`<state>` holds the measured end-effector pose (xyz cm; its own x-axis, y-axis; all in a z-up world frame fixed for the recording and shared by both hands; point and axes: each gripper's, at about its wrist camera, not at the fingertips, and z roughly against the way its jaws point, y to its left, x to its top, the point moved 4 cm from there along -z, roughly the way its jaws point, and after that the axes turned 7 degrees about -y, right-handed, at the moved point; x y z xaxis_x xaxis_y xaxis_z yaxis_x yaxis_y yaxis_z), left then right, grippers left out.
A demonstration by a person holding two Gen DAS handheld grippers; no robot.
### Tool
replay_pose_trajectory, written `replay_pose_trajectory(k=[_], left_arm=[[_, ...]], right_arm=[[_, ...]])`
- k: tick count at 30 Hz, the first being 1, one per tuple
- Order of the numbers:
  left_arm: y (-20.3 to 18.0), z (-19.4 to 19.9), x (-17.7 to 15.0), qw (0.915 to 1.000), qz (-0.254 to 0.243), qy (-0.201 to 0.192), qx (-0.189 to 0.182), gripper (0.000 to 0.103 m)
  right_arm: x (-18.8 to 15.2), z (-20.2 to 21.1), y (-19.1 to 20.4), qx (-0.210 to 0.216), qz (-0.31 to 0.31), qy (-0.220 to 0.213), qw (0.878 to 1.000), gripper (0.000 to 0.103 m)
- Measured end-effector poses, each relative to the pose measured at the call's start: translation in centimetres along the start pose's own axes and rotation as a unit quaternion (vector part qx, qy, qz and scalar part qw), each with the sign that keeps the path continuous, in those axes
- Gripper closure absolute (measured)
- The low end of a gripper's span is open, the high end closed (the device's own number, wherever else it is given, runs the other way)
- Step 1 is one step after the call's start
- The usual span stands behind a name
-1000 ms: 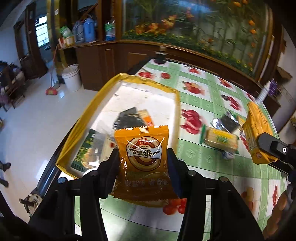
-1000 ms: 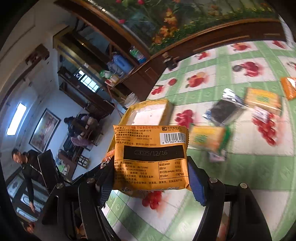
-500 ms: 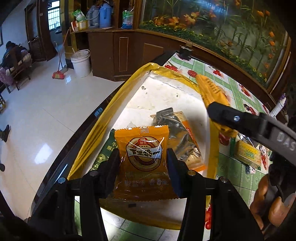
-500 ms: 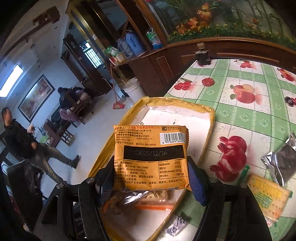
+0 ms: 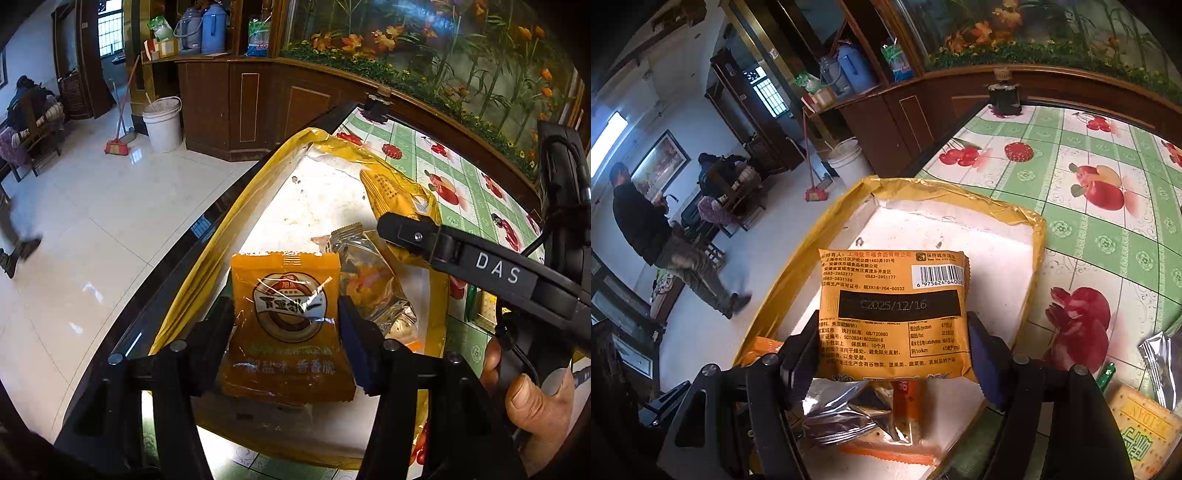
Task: Organize snacks
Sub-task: 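Carry both bags over the yellow tray and open both tools to drop them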
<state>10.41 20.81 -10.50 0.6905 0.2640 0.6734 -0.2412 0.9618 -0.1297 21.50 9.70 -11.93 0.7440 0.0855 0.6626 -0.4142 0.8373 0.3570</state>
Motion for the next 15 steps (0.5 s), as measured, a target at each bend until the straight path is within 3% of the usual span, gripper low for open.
replay_pose_trajectory(k=[2,4,7,11,15], left_arm=[[0.2,0.1,0.1,1.0,0.007,0.002,0.001,0.032],[0.4,0.2,0.1,0.9999,0.015,0.001,-0.001,0.029],[0.3,0.5,-0.1,0.9998,0.017,0.004,-0.003,0.029],[0.2,2.0,0.0,0.9997,0.02,-0.006,-0.012,0.029],[0.0,3.9,0.2,0.9981,0.036,-0.033,-0.039,0.029]], right_arm=[[-0.2,0.1,-0.3,-0.014,0.001,0.007,1.0,0.027],[-0.4,0.9,-0.5,-0.016,-0.002,0.0,1.0,0.024],[-0.3,2.0,-0.5,-0.018,-0.002,-0.011,1.0,0.018],[-0.1,3.4,-0.1,-0.016,0.0,-0.018,1.0,0.018],[-0.6,7.3,0.3,-0.058,0.032,-0.051,0.997,0.018]])
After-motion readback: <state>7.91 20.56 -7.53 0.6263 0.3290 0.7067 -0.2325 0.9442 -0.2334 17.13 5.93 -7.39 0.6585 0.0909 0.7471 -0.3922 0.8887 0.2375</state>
